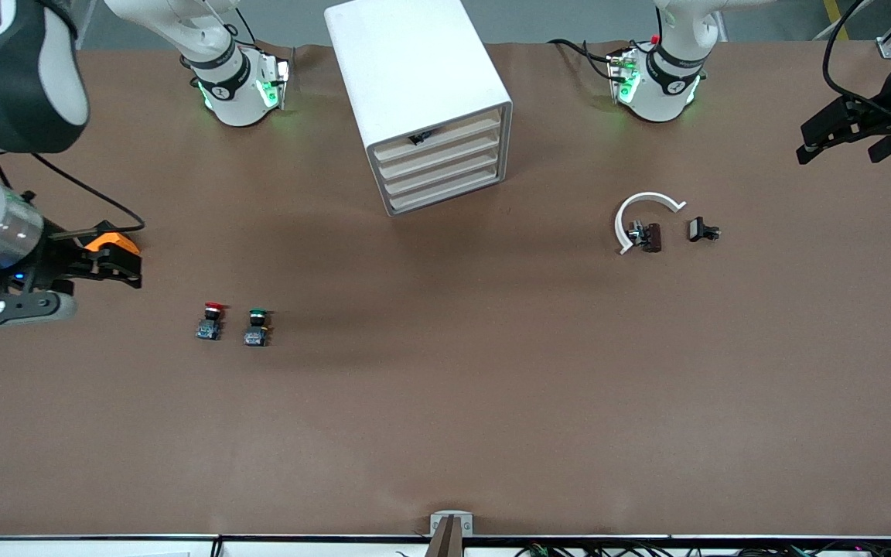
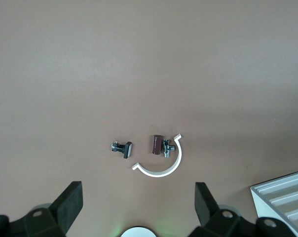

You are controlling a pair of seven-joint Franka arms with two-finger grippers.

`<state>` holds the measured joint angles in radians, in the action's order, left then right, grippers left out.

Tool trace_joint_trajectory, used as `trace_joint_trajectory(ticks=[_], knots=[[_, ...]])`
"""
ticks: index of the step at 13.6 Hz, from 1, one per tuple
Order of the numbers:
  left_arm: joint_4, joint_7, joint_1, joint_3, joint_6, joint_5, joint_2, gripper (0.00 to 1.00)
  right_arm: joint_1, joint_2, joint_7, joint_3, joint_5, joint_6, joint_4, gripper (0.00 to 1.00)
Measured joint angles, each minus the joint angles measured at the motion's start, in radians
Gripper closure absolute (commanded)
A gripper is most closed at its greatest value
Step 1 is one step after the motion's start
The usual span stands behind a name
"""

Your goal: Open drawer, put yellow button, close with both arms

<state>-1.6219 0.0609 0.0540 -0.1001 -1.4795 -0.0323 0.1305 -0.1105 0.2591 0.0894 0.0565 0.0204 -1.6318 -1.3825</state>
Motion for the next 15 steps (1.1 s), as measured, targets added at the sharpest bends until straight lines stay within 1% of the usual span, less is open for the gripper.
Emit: trace_joint_trajectory(ticks=[3, 5, 7, 9, 15], knots=[[-0.001, 0.000, -0.002, 0.001, -0.005, 0.000, 0.000, 0.00, 0.052, -0.015, 0.058, 0.001, 0.000, 0.009, -0.012, 0.00], [-0.002, 0.000, -0.002, 0.001, -0.005, 0.000, -0.001, 0.00, 0.059, -0.059, 0.062, 0.000, 0.000, -0.007, -0.065, 0.00], [-0.003, 0.000, -0.003, 0.001, -0.006, 0.000, -0.007, 0.00, 0.060, -0.119, 0.062, 0.000, 0.000, -0.035, -0.141, 0.00], [-0.003, 0.000, -0.002, 0.001, -0.010, 0.000, -0.014, 0.00, 0.070, -0.154, 0.064, 0.000, 0.001, -0.046, -0.189, 0.00], [-0.003, 0.000, -0.002, 0.001, -0.011, 0.000, -0.015, 0.00, 0.095, -0.167, 0.089, 0.000, 0.001, -0.053, -0.205, 0.00]])
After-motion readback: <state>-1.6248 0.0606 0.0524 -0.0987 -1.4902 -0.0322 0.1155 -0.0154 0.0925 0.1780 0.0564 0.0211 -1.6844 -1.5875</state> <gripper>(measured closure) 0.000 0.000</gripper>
